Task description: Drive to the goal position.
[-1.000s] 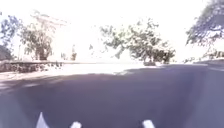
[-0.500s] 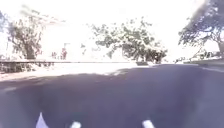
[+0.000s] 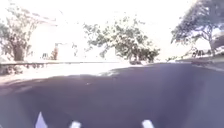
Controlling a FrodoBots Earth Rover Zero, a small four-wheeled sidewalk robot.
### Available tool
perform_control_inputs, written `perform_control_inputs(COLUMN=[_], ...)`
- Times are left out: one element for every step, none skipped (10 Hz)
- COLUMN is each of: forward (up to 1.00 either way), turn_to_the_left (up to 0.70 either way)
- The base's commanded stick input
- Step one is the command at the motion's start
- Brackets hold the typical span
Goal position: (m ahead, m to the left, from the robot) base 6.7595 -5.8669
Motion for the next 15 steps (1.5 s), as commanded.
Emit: perform_control_inputs(forward=[0.7,0.7,0.7,0.7,0.7,0.7,0.7,0.7,0.7,0.7,0.7,0.7,0.7,0.7,0.7], turn_to_the_left=[-0.35,-0.35,-0.35,-0.35,-0.35,-0.35,-0.35,-0.35,-0.35,-0.35,-0.35,-0.35,-0.35,-0.35,-0.35])
